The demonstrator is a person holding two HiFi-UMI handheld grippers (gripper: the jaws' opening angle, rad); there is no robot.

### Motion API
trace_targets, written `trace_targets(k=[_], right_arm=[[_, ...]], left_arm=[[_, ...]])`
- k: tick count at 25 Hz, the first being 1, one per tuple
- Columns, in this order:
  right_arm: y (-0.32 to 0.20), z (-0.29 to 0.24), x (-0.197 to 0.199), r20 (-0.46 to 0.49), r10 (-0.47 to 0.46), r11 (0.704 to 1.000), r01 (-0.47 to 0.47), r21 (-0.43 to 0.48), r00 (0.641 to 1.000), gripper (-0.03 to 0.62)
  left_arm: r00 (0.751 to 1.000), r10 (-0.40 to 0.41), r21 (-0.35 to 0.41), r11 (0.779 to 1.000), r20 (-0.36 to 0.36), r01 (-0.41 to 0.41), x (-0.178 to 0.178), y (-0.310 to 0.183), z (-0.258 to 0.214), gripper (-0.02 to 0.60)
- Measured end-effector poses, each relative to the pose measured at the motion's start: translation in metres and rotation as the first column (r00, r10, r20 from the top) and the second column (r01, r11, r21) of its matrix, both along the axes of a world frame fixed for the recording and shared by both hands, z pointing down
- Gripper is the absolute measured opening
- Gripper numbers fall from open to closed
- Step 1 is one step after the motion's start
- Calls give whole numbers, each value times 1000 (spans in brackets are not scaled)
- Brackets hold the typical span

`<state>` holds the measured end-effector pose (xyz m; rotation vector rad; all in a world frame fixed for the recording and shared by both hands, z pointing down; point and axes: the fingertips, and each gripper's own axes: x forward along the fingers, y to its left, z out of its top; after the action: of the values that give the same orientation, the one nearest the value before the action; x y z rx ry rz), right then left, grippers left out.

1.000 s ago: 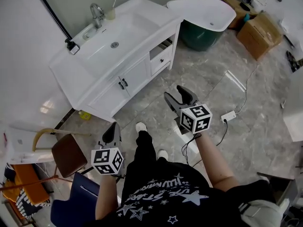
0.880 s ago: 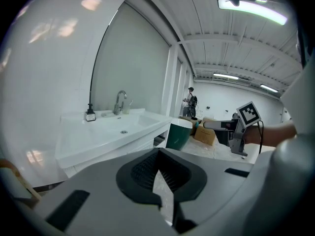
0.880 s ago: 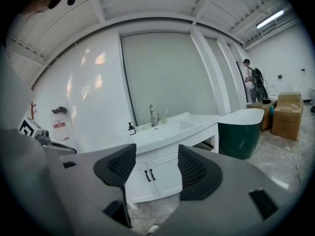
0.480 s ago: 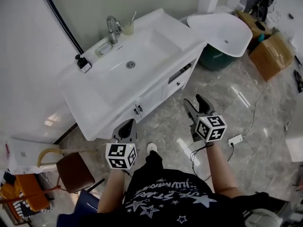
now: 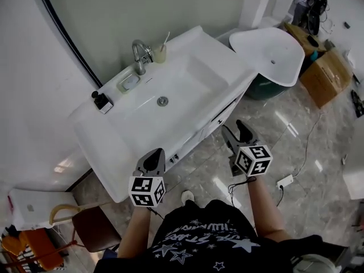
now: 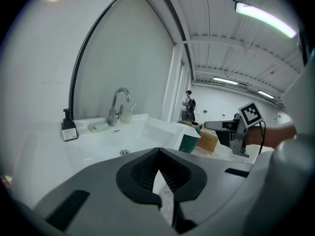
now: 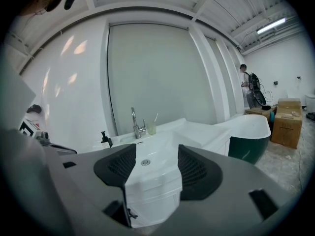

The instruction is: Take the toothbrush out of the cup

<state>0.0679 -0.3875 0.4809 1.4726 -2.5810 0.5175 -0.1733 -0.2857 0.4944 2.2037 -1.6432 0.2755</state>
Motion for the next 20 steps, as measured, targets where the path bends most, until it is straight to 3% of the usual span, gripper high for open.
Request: trace_targets(k=[5,11,20], right_arm=[[-20,0,-16,-1,-8,1000,8,-6,1000,268],[-54,7,-33,-11,-51,999,51,-18,999,268],[-173,9,-83,-3,-190,982,190,-16,982,268]], left_arm=[[1000,-9,20,1000,1,9,-16,-23,-8,12],[998,-57,-8,998,-7,57,-30,-42,3,12],[978,-207,-12,978,4,207,-55,-114,1,12]])
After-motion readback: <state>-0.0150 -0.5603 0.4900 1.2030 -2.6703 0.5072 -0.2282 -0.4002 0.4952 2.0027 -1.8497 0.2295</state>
